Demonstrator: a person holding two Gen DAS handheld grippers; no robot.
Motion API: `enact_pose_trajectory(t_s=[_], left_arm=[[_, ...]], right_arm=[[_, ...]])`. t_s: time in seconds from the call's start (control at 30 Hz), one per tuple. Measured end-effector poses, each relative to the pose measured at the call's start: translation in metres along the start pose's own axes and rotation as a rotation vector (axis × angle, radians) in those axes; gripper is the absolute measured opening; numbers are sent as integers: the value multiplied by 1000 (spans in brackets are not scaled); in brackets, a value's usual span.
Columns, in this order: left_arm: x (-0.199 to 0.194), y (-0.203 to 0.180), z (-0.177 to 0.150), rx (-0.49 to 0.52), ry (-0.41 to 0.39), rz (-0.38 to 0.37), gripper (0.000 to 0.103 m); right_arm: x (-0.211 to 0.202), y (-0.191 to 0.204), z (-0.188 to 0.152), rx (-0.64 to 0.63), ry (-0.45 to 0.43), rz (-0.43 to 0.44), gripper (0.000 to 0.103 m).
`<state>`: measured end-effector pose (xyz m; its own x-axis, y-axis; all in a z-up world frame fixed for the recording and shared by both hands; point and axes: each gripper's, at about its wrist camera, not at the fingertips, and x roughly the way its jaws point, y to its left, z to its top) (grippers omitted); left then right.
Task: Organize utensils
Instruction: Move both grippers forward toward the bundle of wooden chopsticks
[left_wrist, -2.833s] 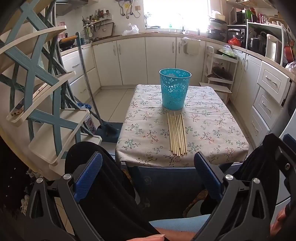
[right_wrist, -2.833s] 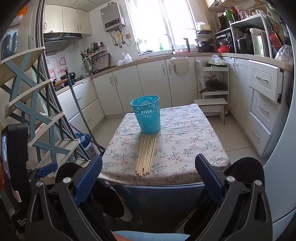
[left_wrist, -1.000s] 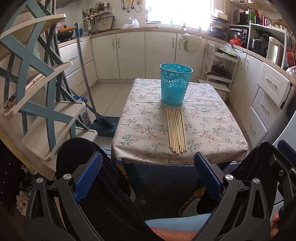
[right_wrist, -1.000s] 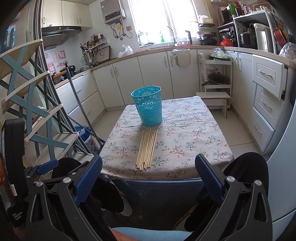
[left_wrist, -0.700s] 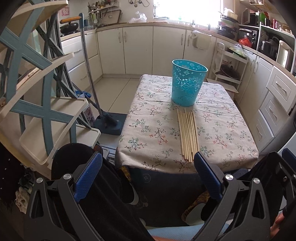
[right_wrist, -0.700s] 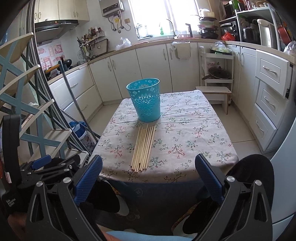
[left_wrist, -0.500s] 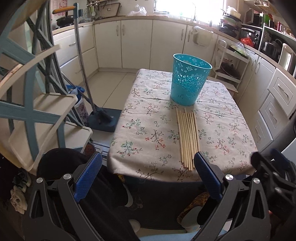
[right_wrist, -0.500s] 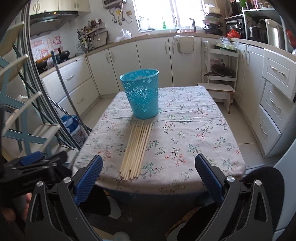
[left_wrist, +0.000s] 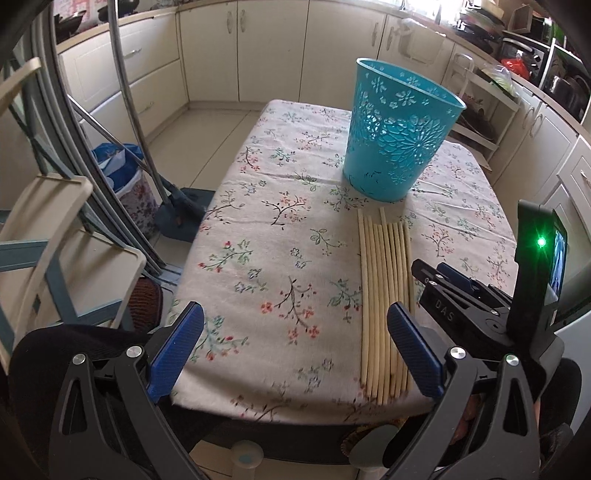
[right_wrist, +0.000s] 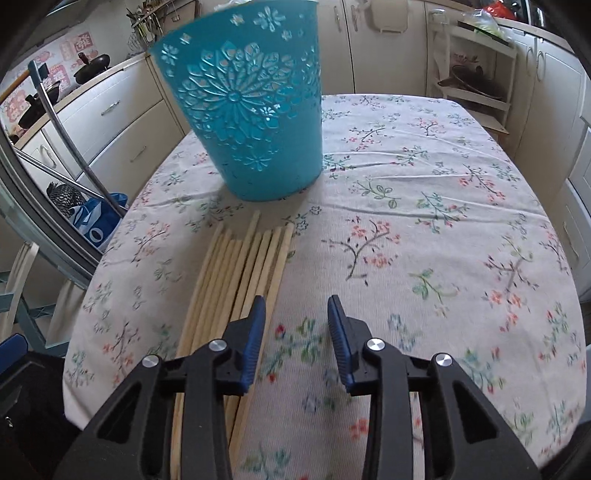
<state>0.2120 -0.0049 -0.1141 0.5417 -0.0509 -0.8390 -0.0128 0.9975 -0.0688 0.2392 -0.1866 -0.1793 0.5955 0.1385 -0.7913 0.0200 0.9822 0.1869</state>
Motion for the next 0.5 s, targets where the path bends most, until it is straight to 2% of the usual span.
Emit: enact_pose_trajectory(t_s=[0.2, 0.3, 0.37, 0.5], left_arm=[[42, -11, 24, -22, 37, 5, 96], [62, -22, 34, 1, 45, 23, 96], [76, -29, 40, 22, 54, 37, 96], [96, -37, 48, 43, 72, 48, 95]], right_arm=[[14, 3, 14, -73, -3, 1, 33], [18, 2, 18, -111, 5, -9, 23], [19, -3, 21, -131, 18, -12, 11], [17, -10, 26, -173, 52, 9, 9]])
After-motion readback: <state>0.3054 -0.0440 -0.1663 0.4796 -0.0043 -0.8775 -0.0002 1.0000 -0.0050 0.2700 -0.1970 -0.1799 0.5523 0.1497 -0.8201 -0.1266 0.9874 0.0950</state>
